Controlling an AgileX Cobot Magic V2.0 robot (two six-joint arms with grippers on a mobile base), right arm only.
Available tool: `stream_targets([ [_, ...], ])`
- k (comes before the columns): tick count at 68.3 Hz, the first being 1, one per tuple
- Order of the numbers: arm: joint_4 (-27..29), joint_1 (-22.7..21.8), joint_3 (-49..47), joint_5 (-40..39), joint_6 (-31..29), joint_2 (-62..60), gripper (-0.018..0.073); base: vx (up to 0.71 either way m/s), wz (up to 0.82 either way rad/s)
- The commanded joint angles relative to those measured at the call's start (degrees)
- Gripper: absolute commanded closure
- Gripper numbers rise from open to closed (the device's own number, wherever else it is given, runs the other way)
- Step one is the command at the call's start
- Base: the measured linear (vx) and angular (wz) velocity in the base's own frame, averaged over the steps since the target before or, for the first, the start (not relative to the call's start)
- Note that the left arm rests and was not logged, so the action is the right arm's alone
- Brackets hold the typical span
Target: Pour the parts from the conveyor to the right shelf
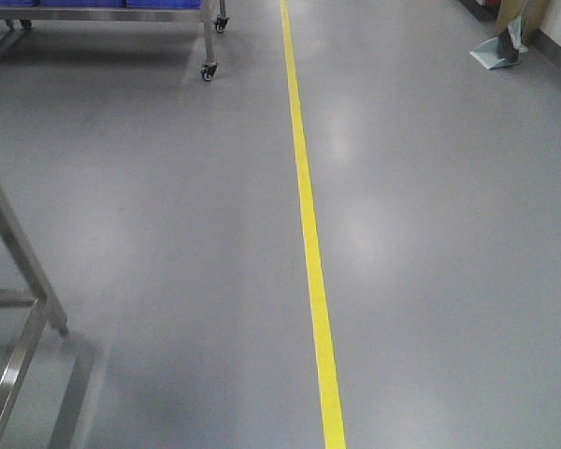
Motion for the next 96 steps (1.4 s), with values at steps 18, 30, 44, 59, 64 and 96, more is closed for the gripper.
stream_targets([
  [18, -0.4, -0.2, -1.7, -4.7, -0.4, 0.8, 0.0565, 0.79, 0.03],
  [30, -0.4, -0.2, -1.7, -4.6, -0.4, 0.8, 0.0565, 0.79, 0.1],
  [44, -0.4, -0.2, -1.7, -4.7, -0.4, 0.8, 0.0565, 0.79, 0.14],
  [59, -0.4, -0.2, -1.7, -4.6, -0.4, 0.8, 0.0565, 0.77, 0.15],
  [64, -0.4, -0.2, -1.7, -4.7, -0.4, 0.8, 0.0565, 0.75, 0.11],
  [96, -0.4, -0.2, -1.7, -4.7, -0.4, 0.8, 0.0565, 0.72, 0.12],
])
